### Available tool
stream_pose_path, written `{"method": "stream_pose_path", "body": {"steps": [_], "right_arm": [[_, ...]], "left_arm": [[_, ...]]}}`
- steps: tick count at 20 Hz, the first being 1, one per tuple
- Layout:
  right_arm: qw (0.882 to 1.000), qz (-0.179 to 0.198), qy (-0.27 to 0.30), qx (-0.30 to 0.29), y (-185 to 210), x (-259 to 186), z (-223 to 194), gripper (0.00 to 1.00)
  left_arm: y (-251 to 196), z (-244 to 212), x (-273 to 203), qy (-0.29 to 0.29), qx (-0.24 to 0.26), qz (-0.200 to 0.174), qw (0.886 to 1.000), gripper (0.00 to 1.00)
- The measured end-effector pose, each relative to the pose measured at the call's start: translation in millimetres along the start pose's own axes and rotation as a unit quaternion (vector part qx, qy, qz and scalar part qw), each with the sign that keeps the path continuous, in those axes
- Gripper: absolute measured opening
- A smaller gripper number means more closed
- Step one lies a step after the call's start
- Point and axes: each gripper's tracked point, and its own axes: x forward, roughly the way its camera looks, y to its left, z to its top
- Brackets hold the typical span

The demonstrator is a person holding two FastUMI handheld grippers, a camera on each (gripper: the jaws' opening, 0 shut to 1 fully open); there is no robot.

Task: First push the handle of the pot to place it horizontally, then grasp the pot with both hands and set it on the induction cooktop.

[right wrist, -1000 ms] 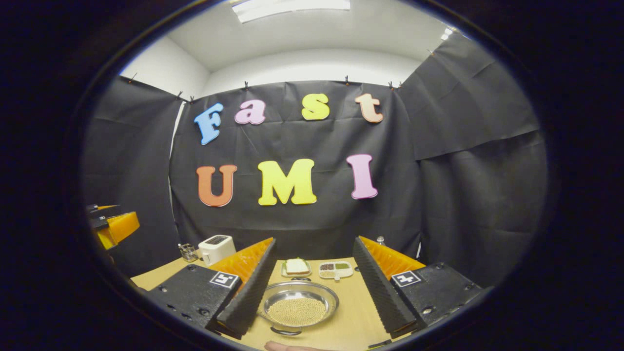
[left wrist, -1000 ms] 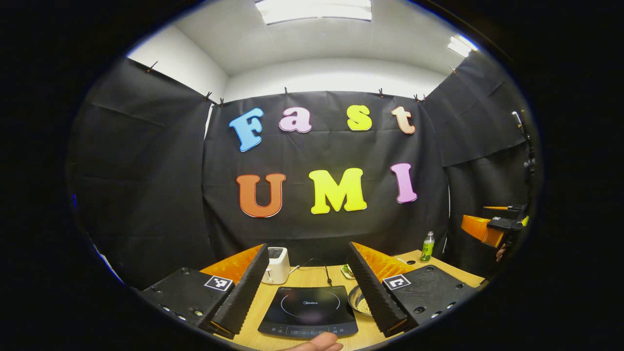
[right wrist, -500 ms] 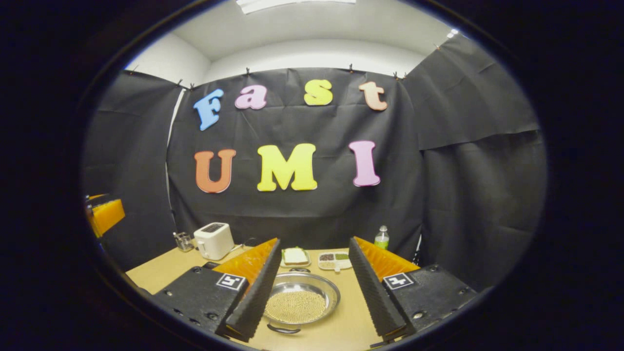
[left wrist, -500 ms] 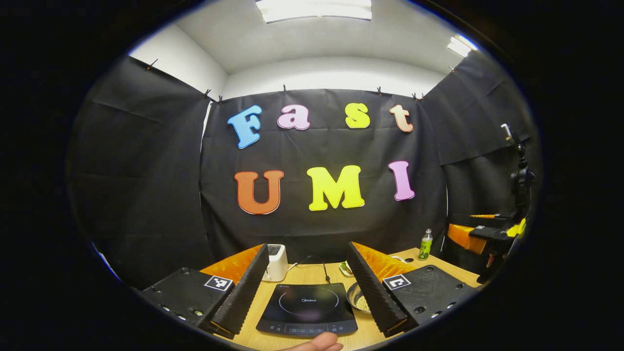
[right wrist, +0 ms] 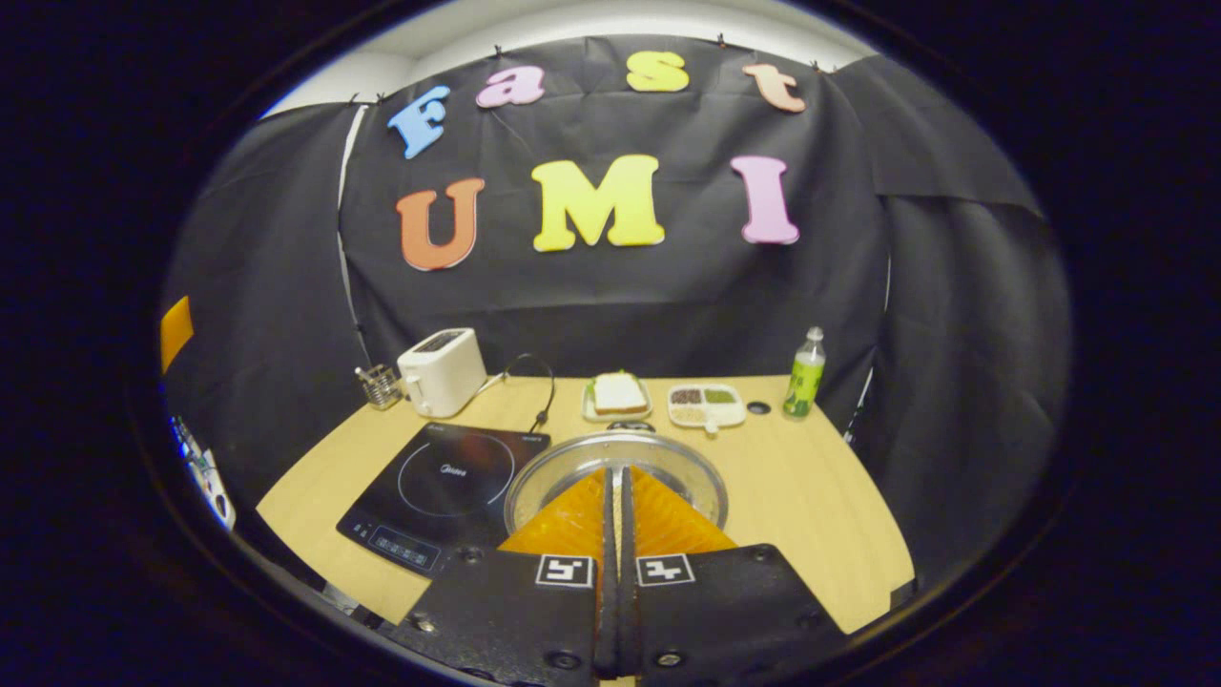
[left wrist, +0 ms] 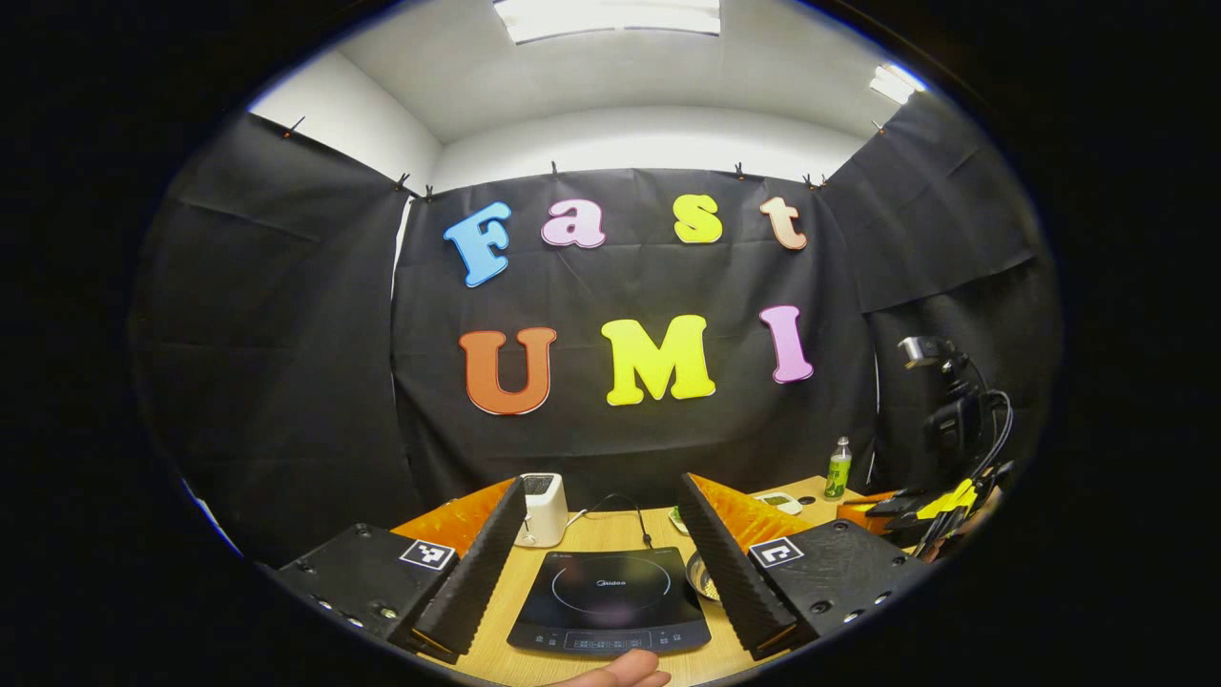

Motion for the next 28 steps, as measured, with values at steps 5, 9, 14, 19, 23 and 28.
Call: {"method": "stream_pose_path", "body": {"steps": [5, 9, 14, 19, 23, 28], "right_arm": [[0.993, 0.041, 0.112, 0.005, 31.6, 31.3, -64.4, 0.04], [0.981, 0.068, 0.182, 0.012, 52.8, 43.6, -101.2, 0.02], [0.973, 0.081, 0.216, 0.014, 63.5, 56.0, -124.2, 0.04], [0.961, 0.092, 0.259, 0.016, 65.0, 65.1, -157.2, 0.04], [0.963, 0.087, 0.253, 0.023, 55.9, 65.6, -160.6, 0.0], [0.965, 0.082, 0.25, 0.016, 34.8, 57.3, -167.9, 0.04]], "left_arm": [[8.3, -6.3, 1.0, 0.007, 0.006, 0.007, 1.0, 0.96], [14.2, -2.0, 0.4, -0.008, 0.004, 0.016, 1.0, 0.96], [11.9, -3.7, -3.2, -0.011, 0.01, 0.011, 1.0, 0.96], [-3.1, -6.7, -2.7, -0.007, -0.007, -0.006, 1.0, 0.96], [-11.4, -5.3, -6.7, -0.009, 0.004, -0.01, 1.0, 0.96], [-25.5, -3.2, -5.8, -0.01, -0.007, -0.019, 1.0, 0.96]]}}
